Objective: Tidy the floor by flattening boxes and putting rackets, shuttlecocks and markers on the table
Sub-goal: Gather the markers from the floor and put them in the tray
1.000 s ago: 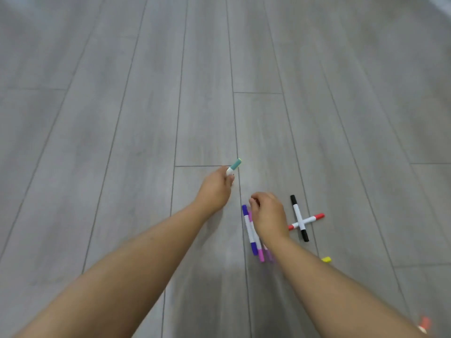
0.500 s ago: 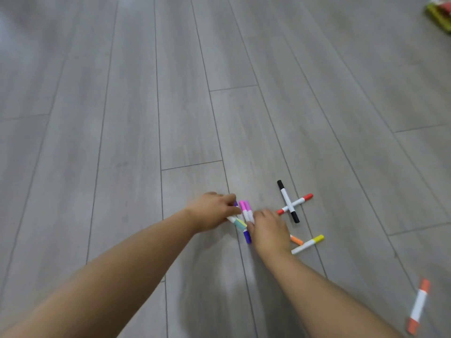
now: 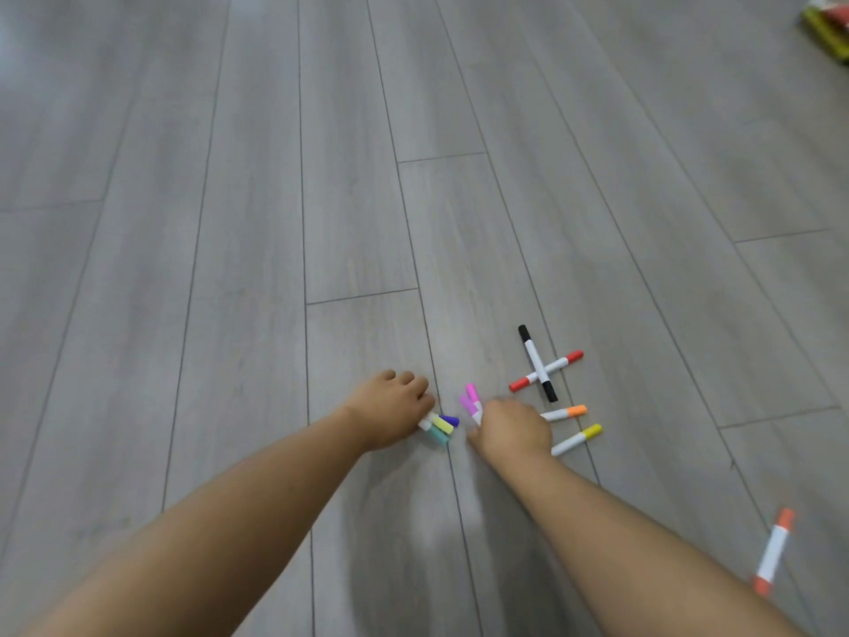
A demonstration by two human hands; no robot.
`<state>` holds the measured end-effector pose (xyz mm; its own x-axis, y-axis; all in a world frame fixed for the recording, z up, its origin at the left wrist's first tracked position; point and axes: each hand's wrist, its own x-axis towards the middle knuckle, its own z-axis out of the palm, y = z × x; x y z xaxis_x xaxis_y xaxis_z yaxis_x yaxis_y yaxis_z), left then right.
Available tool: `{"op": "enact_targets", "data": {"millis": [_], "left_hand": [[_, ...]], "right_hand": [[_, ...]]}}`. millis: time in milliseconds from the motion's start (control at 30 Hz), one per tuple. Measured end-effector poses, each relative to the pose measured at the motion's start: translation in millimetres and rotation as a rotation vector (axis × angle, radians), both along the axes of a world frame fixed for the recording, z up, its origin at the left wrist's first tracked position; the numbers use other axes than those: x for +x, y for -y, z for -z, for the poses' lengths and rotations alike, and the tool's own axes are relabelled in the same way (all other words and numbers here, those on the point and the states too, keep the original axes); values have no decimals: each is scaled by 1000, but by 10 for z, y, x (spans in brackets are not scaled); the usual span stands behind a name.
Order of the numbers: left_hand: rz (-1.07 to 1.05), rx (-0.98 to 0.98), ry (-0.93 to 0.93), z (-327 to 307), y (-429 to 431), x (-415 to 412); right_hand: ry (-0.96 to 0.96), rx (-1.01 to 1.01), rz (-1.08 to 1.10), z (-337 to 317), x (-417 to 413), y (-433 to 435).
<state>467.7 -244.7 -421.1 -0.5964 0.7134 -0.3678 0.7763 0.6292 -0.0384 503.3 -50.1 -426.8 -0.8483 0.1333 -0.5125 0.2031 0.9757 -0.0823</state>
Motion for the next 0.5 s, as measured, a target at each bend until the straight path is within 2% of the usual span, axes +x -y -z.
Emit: {"op": "enact_targets", "data": {"millis": [300,433,500], "left_hand": [[-158,-44,60,86,-18,183],[-139,-79,33,-22,-91,138],[-116,-100,67,-152,-164,92]], "right_hand": [[-41,223,-280,162,141,-26],[-84,275,-589,-29,-179,-403],[-45,234,-583,-298,-375,-685]]}}
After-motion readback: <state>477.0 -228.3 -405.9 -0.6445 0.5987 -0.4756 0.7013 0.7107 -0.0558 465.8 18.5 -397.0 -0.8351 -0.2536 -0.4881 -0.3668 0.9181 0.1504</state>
